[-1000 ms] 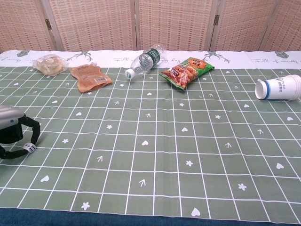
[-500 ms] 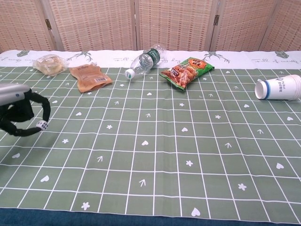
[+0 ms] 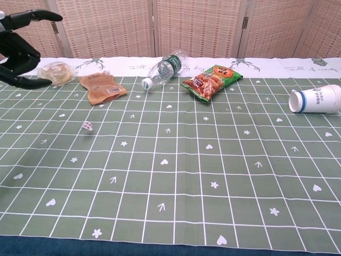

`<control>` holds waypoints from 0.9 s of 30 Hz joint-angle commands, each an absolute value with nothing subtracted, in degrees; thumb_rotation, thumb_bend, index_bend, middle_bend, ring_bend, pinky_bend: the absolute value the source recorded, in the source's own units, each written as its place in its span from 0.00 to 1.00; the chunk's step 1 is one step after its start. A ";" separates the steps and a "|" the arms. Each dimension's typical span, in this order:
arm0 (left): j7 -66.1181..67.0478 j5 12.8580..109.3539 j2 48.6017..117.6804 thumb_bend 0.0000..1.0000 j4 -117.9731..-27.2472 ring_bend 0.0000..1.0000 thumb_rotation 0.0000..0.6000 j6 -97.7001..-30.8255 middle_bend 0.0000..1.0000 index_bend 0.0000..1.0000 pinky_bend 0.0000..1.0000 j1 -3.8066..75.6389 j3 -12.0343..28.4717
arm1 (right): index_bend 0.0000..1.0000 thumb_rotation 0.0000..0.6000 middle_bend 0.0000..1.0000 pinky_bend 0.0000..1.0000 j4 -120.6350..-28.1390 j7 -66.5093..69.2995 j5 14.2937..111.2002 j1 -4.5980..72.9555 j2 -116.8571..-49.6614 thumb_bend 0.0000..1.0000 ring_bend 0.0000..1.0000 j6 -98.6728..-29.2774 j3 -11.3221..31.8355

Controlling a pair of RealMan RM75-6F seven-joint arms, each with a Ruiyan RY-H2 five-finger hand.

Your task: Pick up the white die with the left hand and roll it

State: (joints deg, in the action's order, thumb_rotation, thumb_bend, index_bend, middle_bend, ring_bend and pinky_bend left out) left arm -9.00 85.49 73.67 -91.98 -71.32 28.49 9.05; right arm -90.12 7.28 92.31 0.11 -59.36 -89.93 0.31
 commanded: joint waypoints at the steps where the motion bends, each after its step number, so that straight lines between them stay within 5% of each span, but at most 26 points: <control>1: -5.58 83.31 72.67 0.24 -92.36 0.61 1.00 -70.81 0.72 0.04 0.86 27.52 8.42 | 0.33 1.00 0.35 0.27 -90.10 7.23 92.34 0.21 -59.27 0.24 0.34 -89.60 0.21; 6: -1.69 78.98 70.93 0.24 -93.91 0.49 1.00 -72.49 0.56 0.09 0.71 24.82 8.35 | 0.33 1.00 0.35 0.27 -90.31 7.00 91.94 0.33 -59.13 0.24 0.34 -89.03 0.21; 12: 1.23 75.75 68.03 0.24 -94.56 0.40 1.00 -74.55 0.49 0.11 0.57 21.27 7.23 | 0.33 1.00 0.35 0.27 -90.66 6.38 91.82 0.70 -59.01 0.24 0.34 -88.71 0.51; 27: 4.62 75.95 68.15 0.24 -91.24 0.36 1.00 -86.48 0.46 0.20 0.48 11.17 4.30 | 0.33 1.00 0.35 0.27 -90.58 7.23 92.30 1.87 -59.67 0.24 0.34 -87.21 0.42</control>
